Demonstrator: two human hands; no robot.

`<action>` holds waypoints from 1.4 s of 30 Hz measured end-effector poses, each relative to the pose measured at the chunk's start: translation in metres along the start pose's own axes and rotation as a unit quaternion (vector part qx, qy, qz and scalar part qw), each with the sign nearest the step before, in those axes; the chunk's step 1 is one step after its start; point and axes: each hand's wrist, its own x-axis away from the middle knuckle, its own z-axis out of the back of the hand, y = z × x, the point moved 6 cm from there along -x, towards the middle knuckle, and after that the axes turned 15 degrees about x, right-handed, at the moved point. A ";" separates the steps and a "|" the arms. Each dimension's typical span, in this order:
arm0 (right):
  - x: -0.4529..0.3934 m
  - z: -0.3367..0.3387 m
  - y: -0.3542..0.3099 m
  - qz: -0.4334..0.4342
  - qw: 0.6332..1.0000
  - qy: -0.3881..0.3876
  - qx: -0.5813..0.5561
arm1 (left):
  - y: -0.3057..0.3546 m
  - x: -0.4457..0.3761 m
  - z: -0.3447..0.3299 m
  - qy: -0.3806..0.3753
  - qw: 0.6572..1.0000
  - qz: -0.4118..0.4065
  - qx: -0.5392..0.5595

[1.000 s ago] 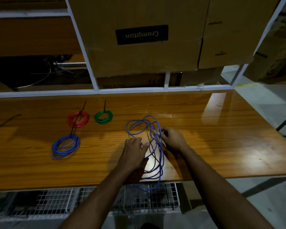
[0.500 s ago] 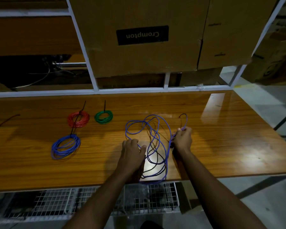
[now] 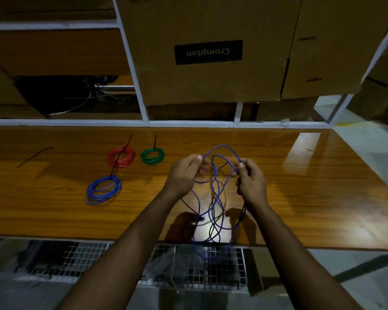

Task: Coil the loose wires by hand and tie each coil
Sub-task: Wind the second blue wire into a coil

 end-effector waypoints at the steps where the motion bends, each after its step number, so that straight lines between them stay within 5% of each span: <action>1: 0.000 0.001 0.001 -0.006 1.000 0.005 0.013 | 0.001 0.003 -0.004 -0.006 0.998 0.024 0.054; 10: 0.013 -0.006 -0.036 0.096 0.963 0.017 0.249 | 0.015 0.020 0.019 -0.013 0.973 0.156 0.170; 18: 0.054 -0.043 -0.103 0.138 0.938 0.048 0.315 | 0.025 0.033 0.085 -0.055 0.989 0.099 0.099; 22: 0.075 -0.070 -0.120 0.068 0.989 -0.038 0.128 | 0.015 0.034 0.121 -0.093 0.984 0.121 0.093; 26: 0.099 -0.099 -0.122 0.002 0.997 -0.071 0.003 | 0.009 0.041 0.136 -0.132 0.918 0.194 0.320; 33: 0.159 -0.152 -0.094 -0.121 0.914 -0.318 -0.222 | 0.022 0.042 0.162 -0.104 0.845 0.155 0.501; 36: 0.167 -0.158 -0.097 -0.129 0.945 -0.290 -0.082 | 0.027 0.048 0.158 -0.106 0.835 0.149 0.519; 38: 0.160 -0.150 -0.107 -0.094 0.968 -0.189 0.136 | 0.028 0.054 0.151 -0.109 0.825 0.148 0.535; 40: 0.157 -0.144 -0.133 -0.022 0.928 -0.130 0.349 | 0.030 0.059 0.145 -0.105 0.819 0.148 0.544; 42: 0.162 -0.146 -0.161 0.028 0.854 -0.153 0.496 | 0.033 0.062 0.141 -0.099 0.825 0.144 0.538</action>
